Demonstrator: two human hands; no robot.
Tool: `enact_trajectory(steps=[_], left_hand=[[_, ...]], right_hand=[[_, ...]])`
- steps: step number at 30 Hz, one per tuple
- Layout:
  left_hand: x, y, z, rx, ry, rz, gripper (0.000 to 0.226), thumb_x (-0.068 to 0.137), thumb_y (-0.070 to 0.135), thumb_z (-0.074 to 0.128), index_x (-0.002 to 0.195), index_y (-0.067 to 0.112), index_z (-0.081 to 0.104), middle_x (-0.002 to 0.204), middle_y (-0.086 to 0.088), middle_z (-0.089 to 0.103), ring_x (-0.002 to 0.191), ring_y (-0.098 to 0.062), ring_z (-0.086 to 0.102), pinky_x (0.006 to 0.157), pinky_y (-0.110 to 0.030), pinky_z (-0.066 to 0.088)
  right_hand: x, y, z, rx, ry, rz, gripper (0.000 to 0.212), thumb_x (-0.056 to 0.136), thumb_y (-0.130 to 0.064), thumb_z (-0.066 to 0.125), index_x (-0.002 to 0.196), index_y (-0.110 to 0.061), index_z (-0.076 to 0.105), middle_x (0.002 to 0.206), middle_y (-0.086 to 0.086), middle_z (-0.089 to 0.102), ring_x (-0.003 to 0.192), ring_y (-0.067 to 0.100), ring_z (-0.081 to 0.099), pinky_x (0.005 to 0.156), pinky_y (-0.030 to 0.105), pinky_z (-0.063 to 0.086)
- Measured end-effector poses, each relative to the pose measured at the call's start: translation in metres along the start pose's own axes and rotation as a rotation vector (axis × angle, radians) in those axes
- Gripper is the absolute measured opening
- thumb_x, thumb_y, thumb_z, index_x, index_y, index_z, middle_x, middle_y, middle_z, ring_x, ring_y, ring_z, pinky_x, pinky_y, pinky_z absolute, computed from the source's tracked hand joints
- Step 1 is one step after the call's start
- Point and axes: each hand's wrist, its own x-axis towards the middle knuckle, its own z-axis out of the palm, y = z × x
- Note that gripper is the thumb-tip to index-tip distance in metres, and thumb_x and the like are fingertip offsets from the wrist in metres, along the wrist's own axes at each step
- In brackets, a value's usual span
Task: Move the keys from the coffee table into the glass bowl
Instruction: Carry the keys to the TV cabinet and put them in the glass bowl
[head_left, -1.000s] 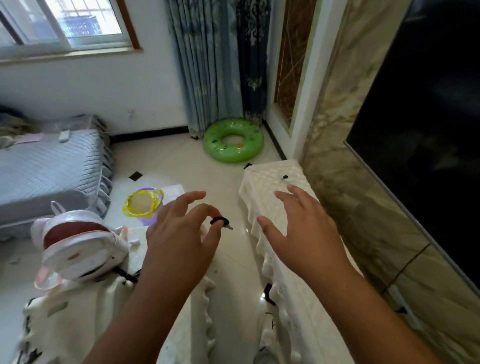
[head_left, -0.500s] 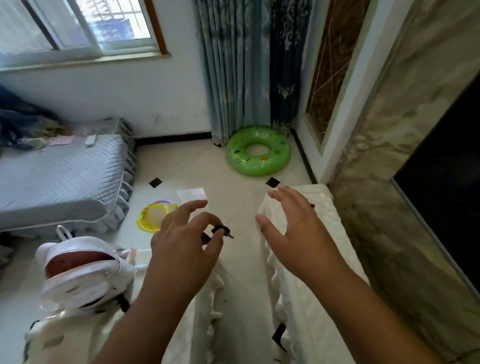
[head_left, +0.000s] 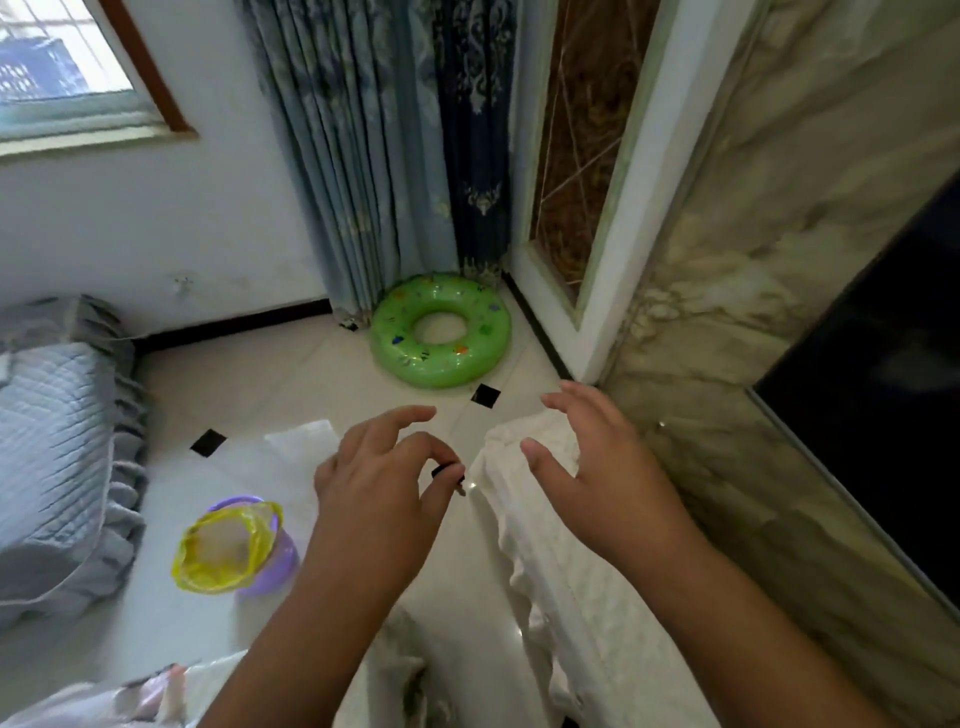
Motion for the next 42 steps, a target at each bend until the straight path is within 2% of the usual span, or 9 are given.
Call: enact_trajectory(steps=[4,10,18,23,27,30,35,38,42], left_hand=[[0.065,-0.009,0.004,-0.001,-0.062,0.094,0.004,0.084,0.045,0.063,0.087,0.042,0.064,0.135,0.019,0.05,0.126,-0.013,0.039,0.091,-0.043,0.032],[0.141,-0.005,0.029,-0.005,-0.156,0.176,0.005,0.084,0.047,0.062,0.087,0.044,0.062,0.137,0.02,0.047,0.128,-0.014,0.038,0.095,-0.045,0.031],[0.239,0.03,0.076,0.038,-0.264,0.262,0.004,0.086,0.047,0.062,0.09,0.045,0.062,0.139,0.02,0.045,0.13,-0.012,0.035,0.097,-0.043,0.028],[0.296,0.063,0.093,0.025,-0.236,0.365,0.004,0.085,0.046,0.062,0.089,0.044,0.063,0.138,0.019,0.046,0.129,-0.013,0.038,0.098,-0.044,0.03],[0.32,0.084,0.11,-0.014,-0.259,0.431,0.004,0.084,0.043,0.065,0.087,0.042,0.064,0.134,0.019,0.047,0.127,-0.013,0.04,0.098,-0.045,0.035],[0.34,0.101,0.128,-0.041,-0.296,0.481,0.002,0.083,0.044,0.065,0.083,0.043,0.064,0.133,0.021,0.048,0.126,-0.011,0.039,0.093,-0.044,0.035],[0.38,0.125,0.16,-0.059,-0.421,0.637,0.006,0.08,0.044,0.068,0.076,0.045,0.063,0.131,0.023,0.051,0.125,-0.015,0.045,0.1,-0.048,0.037],[0.404,0.136,0.18,-0.103,-0.457,0.729,0.005,0.079,0.044,0.068,0.076,0.045,0.065,0.128,0.023,0.052,0.121,-0.015,0.047,0.097,-0.049,0.04],[0.436,0.144,0.207,-0.135,-0.554,0.863,0.002,0.081,0.045,0.064,0.08,0.043,0.063,0.127,0.02,0.055,0.12,-0.014,0.048,0.094,-0.05,0.042]], right_hand=[[0.039,0.001,0.009,-0.004,0.075,0.072,0.048,0.092,-0.049,0.055,0.137,-0.033,0.048,0.152,-0.012,0.035,0.137,0.009,0.036,0.108,0.044,0.038],[0.081,0.033,0.011,0.009,0.136,0.221,0.048,0.092,-0.052,0.054,0.136,-0.037,0.047,0.15,-0.016,0.036,0.135,0.006,0.035,0.108,0.039,0.038],[0.161,0.09,-0.005,0.042,0.21,0.312,0.049,0.091,-0.056,0.051,0.136,-0.038,0.047,0.149,-0.018,0.035,0.132,0.005,0.037,0.096,0.023,0.031],[0.202,0.115,-0.032,0.065,0.276,0.292,0.048,0.091,-0.049,0.057,0.135,-0.03,0.052,0.146,-0.013,0.04,0.117,-0.011,0.033,0.093,0.016,0.028],[0.215,0.128,-0.052,0.084,0.342,0.329,0.044,0.091,-0.048,0.058,0.131,-0.032,0.054,0.143,-0.014,0.042,0.127,0.002,0.041,0.098,0.02,0.033],[0.221,0.143,-0.065,0.054,0.384,0.381,0.044,0.091,-0.047,0.059,0.131,-0.031,0.054,0.142,-0.013,0.042,0.128,0.004,0.041,0.095,0.015,0.028],[0.224,0.168,-0.078,0.027,0.492,0.534,0.043,0.09,-0.044,0.063,0.131,-0.033,0.053,0.14,-0.015,0.041,0.12,-0.001,0.041,0.092,0.016,0.03],[0.229,0.174,-0.077,0.008,0.549,0.616,0.044,0.09,-0.043,0.063,0.131,-0.029,0.054,0.133,-0.017,0.042,0.121,0.006,0.047,0.092,0.018,0.034],[0.247,0.176,-0.063,-0.033,0.629,0.758,0.047,0.091,-0.047,0.06,0.133,-0.028,0.053,0.142,-0.012,0.044,0.124,0.005,0.044,0.092,0.018,0.032]])
